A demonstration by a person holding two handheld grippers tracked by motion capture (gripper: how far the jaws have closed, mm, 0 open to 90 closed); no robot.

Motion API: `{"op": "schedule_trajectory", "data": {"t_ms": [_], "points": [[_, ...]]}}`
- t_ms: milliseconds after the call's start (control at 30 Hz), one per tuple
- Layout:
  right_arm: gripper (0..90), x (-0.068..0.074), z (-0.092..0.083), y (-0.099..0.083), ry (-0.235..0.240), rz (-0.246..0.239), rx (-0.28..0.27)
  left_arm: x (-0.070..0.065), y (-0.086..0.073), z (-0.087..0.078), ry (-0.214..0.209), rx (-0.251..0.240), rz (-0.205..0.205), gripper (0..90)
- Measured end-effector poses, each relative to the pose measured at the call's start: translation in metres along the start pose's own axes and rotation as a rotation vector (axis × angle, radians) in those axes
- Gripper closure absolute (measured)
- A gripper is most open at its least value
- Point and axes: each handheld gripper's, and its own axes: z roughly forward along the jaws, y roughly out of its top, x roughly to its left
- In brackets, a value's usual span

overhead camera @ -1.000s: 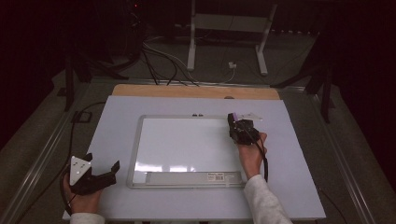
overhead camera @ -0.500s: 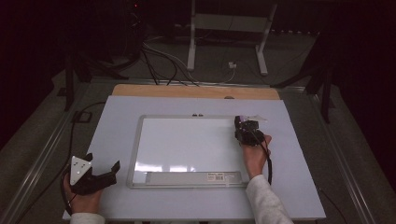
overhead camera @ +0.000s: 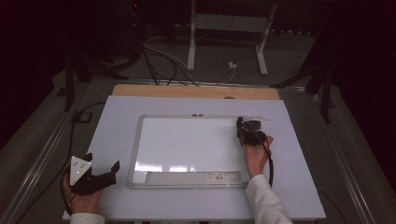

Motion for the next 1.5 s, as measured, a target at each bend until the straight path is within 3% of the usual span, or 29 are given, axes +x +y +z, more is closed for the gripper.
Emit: {"op": "schedule_trajectory", "data": {"t_ms": [400, 767, 1000, 1233, 1300, 1500], "points": [[63.4, 0.000, 0.006, 0.005, -0.014, 0.026, -0.008, 0.000, 0.000, -0.001, 0.002, -0.001, -0.001, 0.6], [62.9, -0.001, 0.011, 0.009, -0.013, 0.020, -0.004, 0.000, 0.000, -0.001, 0.002, -0.002, -0.002, 0.6], [37.5, -0.007, 0.002, 0.010, 0.102, 0.026, -0.017, 0.000, 0.000, -0.001, 0.003, -0.002, -0.002, 0.6], [20.6, -0.005, -0.027, 0.011, 0.185, -0.055, -0.105, 0.000, 0.000, -0.002, 0.005, -0.008, -0.005, 0.6], [17.1, -0.007, -0.036, 0.009, 0.193, -0.079, -0.139, 0.000, 0.000, -0.002, 0.004, -0.010, -0.007, 0.6], [7.3, -0.019, -0.056, -0.003, 0.279, -0.124, -0.172, 0.000, 0.001, -0.003, 0.005, -0.013, -0.006, 0.6]]}}
